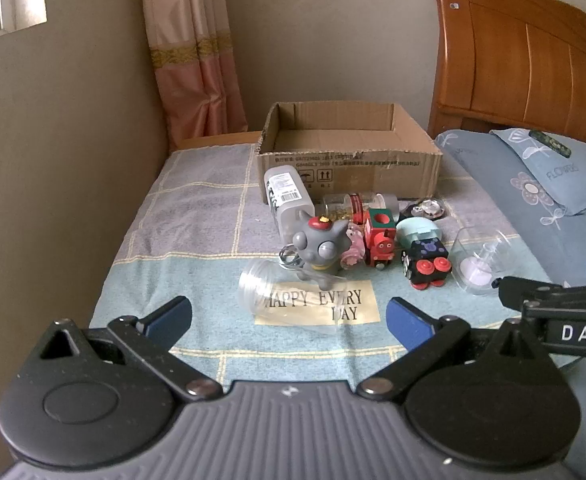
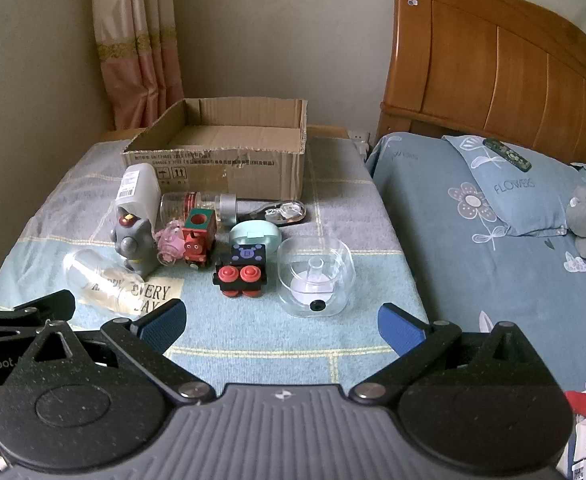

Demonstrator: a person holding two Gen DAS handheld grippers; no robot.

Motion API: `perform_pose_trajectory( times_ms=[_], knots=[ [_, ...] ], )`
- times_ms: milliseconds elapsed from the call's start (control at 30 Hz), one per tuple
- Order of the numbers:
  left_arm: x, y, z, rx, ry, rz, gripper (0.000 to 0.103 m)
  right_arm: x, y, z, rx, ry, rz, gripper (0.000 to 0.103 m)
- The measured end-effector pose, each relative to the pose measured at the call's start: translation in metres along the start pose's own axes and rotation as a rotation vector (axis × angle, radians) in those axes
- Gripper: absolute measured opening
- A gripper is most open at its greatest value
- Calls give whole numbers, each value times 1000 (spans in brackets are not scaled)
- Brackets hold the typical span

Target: Organize rigid objects

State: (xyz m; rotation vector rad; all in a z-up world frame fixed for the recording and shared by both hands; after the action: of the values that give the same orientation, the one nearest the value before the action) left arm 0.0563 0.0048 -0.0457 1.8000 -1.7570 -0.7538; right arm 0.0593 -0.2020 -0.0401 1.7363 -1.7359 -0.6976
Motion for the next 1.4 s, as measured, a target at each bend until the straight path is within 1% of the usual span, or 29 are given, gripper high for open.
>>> perform_pose_trajectory(
  times_ms=[600, 933, 1100, 1233, 1400],
  knots=[
    [2, -1, -1, 2, 3, 9, 102, 0, 0, 0, 3, -2, -1, 103],
    [2, -4, -3, 17, 1, 16, 102, 0, 0, -5, 24, 0, -7, 103],
    [1, -11, -5, 18, -8, 16, 102, -4, -3, -8, 54, 22, -32, 103],
    [1, -17, -8, 27, -13, 33, 102, -5, -9, -10, 67, 43, -43, 103],
    [2, -30, -8, 17, -48, 59, 102, -6, -20, -10, 75, 86, -45, 103]
  ],
)
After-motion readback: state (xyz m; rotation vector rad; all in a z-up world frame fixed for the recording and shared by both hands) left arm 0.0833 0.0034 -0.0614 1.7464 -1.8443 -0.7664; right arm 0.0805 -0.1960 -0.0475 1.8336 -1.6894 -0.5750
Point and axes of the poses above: each gripper's, at about its wrist camera, not at the fingertips, and y roughly against the way its jaws point, x to its right, z to its underside, the point moved 8 cm from there along -y, roughly the way its jaws point, and after that the axes turned 2 degrees about -x, right-handed, at the moved point
